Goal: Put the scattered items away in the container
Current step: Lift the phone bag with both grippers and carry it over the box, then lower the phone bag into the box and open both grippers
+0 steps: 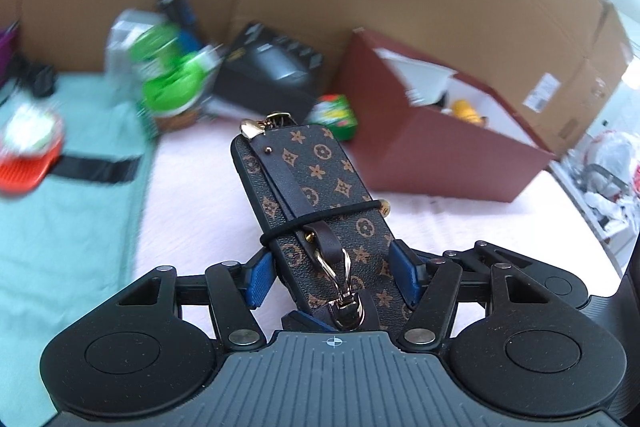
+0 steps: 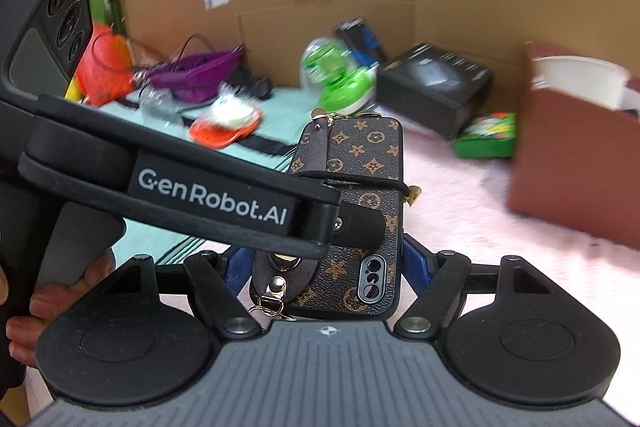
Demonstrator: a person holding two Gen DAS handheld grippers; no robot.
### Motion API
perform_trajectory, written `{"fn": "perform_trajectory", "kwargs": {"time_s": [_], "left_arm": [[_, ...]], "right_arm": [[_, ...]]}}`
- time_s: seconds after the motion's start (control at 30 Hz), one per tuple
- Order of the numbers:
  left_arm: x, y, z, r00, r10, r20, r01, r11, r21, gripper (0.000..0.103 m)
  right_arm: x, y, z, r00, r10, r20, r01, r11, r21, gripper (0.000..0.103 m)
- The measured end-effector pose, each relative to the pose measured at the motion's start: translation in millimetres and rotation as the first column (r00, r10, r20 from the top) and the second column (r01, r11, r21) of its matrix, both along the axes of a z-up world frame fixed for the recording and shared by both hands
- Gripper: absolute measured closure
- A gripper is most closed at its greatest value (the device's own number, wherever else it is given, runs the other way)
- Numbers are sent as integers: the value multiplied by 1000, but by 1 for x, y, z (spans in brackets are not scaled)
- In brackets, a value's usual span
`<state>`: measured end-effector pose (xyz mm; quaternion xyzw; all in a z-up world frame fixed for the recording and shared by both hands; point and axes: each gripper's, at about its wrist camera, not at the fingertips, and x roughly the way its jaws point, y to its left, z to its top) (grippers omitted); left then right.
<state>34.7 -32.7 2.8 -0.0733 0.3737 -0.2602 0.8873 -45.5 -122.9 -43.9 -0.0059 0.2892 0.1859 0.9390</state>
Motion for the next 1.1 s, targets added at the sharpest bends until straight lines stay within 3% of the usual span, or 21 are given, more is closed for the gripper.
{"fn": "perform_trajectory", "kwargs": {"time_s": [0.27,0.5,0.7,0.87,1.1], "left_arm": [[2,-81,44,983,-138,119,140,990,-11,41],[15,-150,83,947,-238,217,251,967,-37,41],[40,-193,105,927,-268,264,296,952,-73,41],[68,-223,102,926,-279,253,310,946,-92,40],[112,-248,80,945,-277,174,301,944,-133,40]], "right_arm": [[-21,-59,34,981,-144,130,143,990,13,24],[-26,-115,69,929,-271,252,278,961,9,24],[-12,-153,94,883,-328,337,350,937,-6,24],[11,-178,99,864,-352,359,379,925,-6,24],[44,-210,84,868,-375,327,395,919,5,25]]}}
